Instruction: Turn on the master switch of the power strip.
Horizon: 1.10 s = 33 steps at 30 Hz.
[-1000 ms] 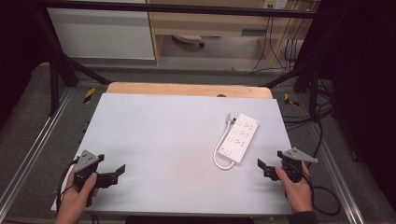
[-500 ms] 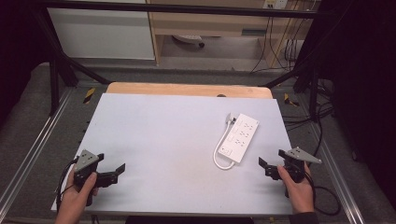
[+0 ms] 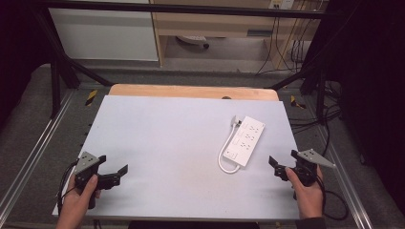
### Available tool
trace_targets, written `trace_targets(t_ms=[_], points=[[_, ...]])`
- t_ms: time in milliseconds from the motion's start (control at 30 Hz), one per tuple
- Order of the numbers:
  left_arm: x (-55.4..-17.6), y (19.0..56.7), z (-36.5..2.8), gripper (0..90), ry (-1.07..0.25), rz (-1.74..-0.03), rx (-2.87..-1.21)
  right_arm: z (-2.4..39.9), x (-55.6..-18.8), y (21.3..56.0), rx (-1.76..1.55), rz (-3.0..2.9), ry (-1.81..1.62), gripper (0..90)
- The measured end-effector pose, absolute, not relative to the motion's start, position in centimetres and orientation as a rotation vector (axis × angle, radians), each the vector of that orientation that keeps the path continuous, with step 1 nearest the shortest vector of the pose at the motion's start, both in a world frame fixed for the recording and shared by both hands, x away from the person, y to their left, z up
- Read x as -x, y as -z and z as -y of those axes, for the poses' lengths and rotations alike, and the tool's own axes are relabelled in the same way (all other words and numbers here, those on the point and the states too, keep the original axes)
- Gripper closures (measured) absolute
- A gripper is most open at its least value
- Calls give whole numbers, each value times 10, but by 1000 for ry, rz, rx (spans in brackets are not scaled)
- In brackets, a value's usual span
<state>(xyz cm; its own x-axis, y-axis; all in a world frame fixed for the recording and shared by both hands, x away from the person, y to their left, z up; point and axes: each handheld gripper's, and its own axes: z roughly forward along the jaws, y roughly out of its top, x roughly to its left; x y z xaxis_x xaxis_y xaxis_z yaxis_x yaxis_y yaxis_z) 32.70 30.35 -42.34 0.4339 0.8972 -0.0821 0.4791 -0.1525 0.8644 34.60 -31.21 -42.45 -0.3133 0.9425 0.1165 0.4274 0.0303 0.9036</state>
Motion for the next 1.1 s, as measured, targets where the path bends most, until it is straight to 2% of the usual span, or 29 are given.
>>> trace_targets(t_ms=[200,367,433,567,667,733,767,800,833,933,1100], points=[[-325,424,-303,68,-579,-1176,-1809,308,-347,422,-1371,-1810,-1290,37],[-325,424,-302,70,-578,-1172,-1813,303,-345,416,-1339,-1820,-1285,72],[-324,424,-302,70,-582,-1166,-1808,300,-344,411,-1308,-1832,-1297,134],[-324,424,-303,69,-580,-1166,-1810,296,-344,408,-1292,-1828,-1297,191],[-324,425,-302,69,-575,-1167,-1815,293,-345,406,-1274,-1831,-1301,282],[-324,425,-302,70,-578,-1165,-1818,291,-346,406,-1259,-1837,-1301,357],[-324,425,-302,70,-577,-1165,-1819,289,-347,404,-1253,-1840,-1309,440],[-324,425,-302,69,-576,-1165,-1822,287,-348,404,-1253,-1843,-1301,478],[-324,425,-302,69,-576,-1166,-1825,287,-348,404,-1253,-1843,-1301,478],[-324,425,-302,69,-577,-1172,-1822,282,-351,401,-1235,-1838,-1307,576],[-324,426,-302,69,-573,-1168,-1832,274,-356,397,-1200,-1865,-1312,662]])
